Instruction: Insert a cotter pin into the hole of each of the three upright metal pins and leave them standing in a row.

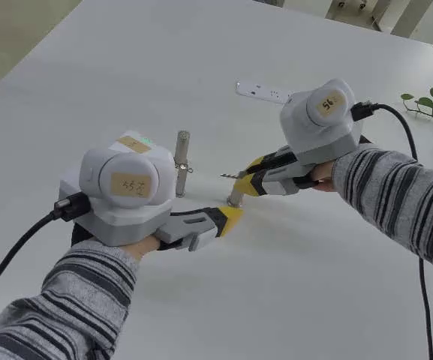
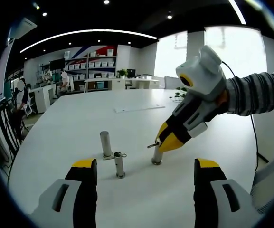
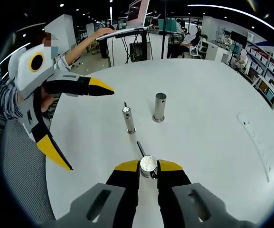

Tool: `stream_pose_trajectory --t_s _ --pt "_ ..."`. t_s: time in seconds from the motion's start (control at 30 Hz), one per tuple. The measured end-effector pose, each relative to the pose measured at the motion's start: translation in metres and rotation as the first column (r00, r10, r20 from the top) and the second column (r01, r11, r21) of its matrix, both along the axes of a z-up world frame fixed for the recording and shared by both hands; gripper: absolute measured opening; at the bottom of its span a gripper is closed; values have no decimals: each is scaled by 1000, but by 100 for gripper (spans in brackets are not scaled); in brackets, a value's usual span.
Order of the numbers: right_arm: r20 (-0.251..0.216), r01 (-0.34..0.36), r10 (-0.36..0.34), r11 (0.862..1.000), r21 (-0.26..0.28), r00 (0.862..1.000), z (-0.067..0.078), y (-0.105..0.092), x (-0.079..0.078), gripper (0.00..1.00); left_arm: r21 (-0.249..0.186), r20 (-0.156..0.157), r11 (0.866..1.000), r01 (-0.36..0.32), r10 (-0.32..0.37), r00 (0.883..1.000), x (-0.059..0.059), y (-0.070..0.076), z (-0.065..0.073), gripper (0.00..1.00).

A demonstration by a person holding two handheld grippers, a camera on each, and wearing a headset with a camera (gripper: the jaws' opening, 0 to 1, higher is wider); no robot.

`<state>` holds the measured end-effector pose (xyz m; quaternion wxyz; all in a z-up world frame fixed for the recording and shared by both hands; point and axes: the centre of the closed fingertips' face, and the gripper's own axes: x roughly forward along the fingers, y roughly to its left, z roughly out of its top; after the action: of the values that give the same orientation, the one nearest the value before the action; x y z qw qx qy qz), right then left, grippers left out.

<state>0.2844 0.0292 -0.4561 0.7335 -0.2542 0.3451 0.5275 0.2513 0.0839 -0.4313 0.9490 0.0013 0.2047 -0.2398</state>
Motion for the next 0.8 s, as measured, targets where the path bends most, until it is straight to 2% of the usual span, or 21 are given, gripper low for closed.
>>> stream_pose_trajectory --t_s 0.2,0.27,0.47,0.67,0.8 --pt "0 -10 10 1000 0 1000 0 0 -1 9 -3 -4 1000 -4 4 1000 1 1 0 83" --pt "17 -29 29 1000 -5 999 0 0 0 9 -5 -4 1000 -6 6 1000 1 1 0 83" --pt "31 -29 29 1000 -8 999 1 1 0 13 -6 -4 1000 -5 4 1000 1 0 0 83" --pt "54 -34 32 999 33 998 14 9 1 21 -10 -1 1000 -11 11 1000 2 1 2 84" --pt "41 16 -21 993 115 999 20 21 11 27 -11 3 1000 -10 11 1000 3 1 3 85"
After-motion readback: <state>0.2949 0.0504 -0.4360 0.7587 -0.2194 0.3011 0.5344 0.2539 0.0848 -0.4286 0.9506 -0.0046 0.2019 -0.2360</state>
